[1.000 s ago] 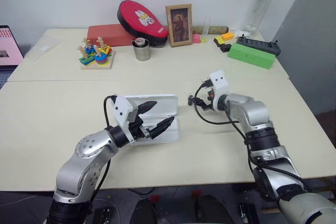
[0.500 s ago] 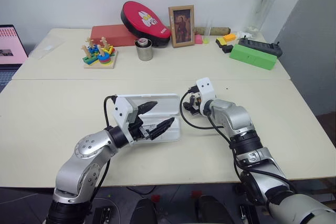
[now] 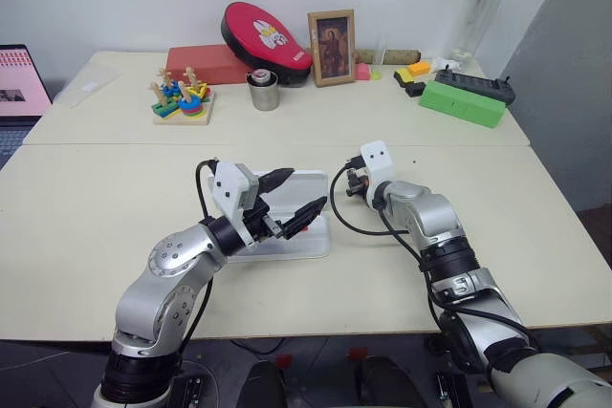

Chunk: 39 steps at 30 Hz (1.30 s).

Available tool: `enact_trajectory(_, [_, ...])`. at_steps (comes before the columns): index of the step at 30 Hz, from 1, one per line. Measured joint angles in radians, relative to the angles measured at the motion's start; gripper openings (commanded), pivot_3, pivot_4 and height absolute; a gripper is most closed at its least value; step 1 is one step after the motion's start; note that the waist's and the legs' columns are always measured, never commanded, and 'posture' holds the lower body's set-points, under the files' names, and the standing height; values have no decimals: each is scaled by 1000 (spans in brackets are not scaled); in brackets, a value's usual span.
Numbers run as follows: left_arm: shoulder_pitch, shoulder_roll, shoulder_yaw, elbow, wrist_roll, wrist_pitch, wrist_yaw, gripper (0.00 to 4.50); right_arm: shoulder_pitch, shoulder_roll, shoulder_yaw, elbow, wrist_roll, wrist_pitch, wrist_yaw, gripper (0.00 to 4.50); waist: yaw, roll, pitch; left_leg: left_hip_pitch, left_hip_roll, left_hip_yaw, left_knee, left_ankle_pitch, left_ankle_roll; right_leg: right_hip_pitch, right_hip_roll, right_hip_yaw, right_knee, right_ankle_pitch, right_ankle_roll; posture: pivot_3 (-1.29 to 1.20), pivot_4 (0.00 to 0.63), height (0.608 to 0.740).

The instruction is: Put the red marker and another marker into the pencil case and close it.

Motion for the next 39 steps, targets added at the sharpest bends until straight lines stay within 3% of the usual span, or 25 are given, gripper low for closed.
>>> enact_trajectory(12, [-39,-25,-14,42,41,-23,37,4500,17,-46,-17,-78,23,5,30,239,-2,0,0,0,0,0,0,0,0,0,0,0,0,0,0,0,150,740])
enact_trajectory(16, [14,14,-2,16,21,-19,8,4500,21,-122,-37,-207,90,-31,155,239,-2,1,1,-1,0,0,-1,0,0,0,0,0,-1,0,0,0,150,740])
enact_trajectory(21, [193,182,126,-13,-35,0,-117,4500,41,-321,-75,-421,229,-92,454,239,-4,3,2,0,0,0,-1,0,0,0,0,0,-2,-1,-1,0,150,740])
enact_trajectory(25, [343,294,219,24,-33,-29,-245,4500,83,-392,31,-545,307,-52,643,239,-9,4,3,1,1,0,-1,0,1,-1,0,0,-1,-2,-1,0,150,740])
enact_trajectory(28, [361,318,270,59,-33,-60,-288,4500,83,-386,146,-579,313,-19,686,239,-5,3,3,1,1,0,0,0,0,-4,0,0,-2,-5,-6,0,150,740])
enact_trajectory(33, [413,333,302,71,-28,-84,-319,4500,91,-330,315,-563,244,-16,668,239,-1,2,2,1,1,1,1,0,0,-4,0,0,-2,-5,-7,0,150,740])
enact_trajectory(39, [432,333,319,76,-29,-87,-313,4500,106,-322,431,-519,159,-23,649,239,6,2,3,1,1,0,-1,0,0,-5,0,-1,-1,-2,-3,0,150,740])
